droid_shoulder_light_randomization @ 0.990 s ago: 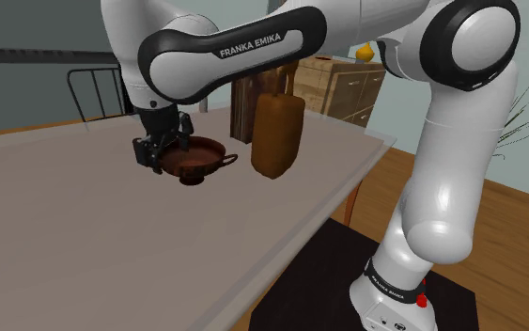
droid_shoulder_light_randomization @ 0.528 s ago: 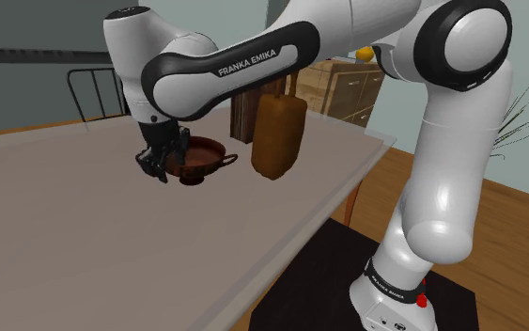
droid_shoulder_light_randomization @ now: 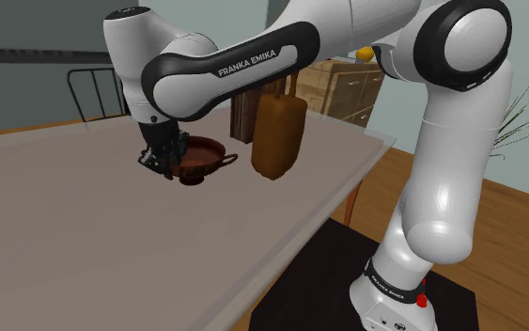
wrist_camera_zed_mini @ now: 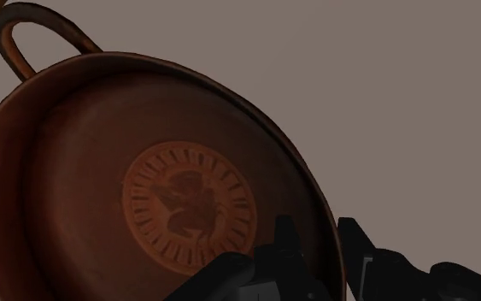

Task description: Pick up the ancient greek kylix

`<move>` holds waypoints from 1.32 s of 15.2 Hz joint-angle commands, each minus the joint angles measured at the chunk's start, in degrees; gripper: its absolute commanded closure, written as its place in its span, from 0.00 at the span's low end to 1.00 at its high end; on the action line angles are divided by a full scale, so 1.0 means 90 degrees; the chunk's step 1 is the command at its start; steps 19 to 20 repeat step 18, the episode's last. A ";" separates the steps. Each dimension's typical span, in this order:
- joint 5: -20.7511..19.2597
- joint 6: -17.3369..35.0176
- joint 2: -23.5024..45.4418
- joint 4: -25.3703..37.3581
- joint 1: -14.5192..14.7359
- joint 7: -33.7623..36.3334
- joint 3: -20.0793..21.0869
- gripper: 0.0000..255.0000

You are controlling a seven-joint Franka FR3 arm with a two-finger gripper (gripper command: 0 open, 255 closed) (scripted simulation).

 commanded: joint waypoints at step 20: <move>0.0198 -0.1166 -0.0214 0.1015 0.0020 -0.0362 0.0045 1.00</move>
